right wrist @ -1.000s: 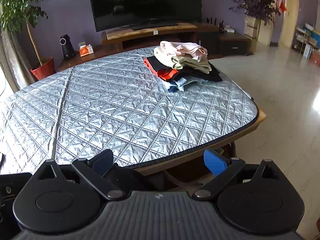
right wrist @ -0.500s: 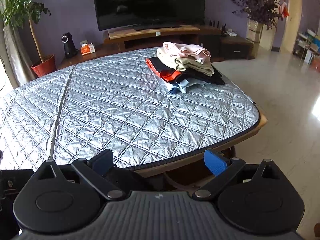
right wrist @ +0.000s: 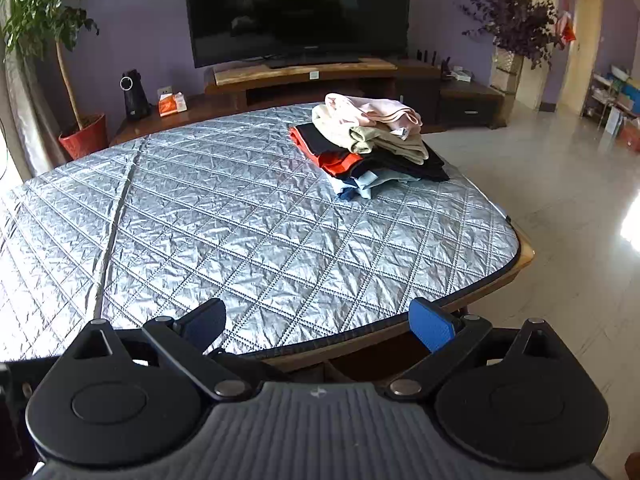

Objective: Fold clothes

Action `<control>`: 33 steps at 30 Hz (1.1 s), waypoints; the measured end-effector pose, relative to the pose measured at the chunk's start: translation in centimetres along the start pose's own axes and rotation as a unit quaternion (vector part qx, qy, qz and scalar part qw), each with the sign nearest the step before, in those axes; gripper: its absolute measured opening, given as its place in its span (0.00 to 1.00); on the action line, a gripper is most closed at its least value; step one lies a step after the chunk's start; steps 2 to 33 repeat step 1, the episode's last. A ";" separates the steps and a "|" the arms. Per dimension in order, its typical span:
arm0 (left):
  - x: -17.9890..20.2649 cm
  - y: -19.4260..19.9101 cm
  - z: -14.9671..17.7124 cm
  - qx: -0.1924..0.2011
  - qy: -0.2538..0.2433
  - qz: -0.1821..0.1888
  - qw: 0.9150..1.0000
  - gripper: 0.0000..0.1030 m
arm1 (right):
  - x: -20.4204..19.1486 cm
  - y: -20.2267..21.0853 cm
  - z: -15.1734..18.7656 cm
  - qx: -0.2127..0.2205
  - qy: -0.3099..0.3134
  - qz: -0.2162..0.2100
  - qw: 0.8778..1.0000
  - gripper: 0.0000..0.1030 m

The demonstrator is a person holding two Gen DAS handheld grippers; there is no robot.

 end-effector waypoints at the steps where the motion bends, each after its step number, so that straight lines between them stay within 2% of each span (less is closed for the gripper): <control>1: -0.1 -0.1 0.1 0.000 0.002 0.001 1.000 1.00 | 0.1 -0.1 0.1 -0.002 -0.002 0.001 1.000 0.95; 33: -0.1 -0.1 0.1 0.000 0.002 0.001 1.000 1.00 | 0.1 -0.1 0.1 -0.002 -0.002 0.001 1.000 0.95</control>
Point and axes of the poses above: each gripper's, at about its wrist camera, not at the fingertips, and y roughly against the way its jaws point, x to its right, z to its underside, the point moved 5 cm from there along -y, roughly the way its jaws point, and after that the axes turned 14 degrees about -y, right-handed, at the moved point
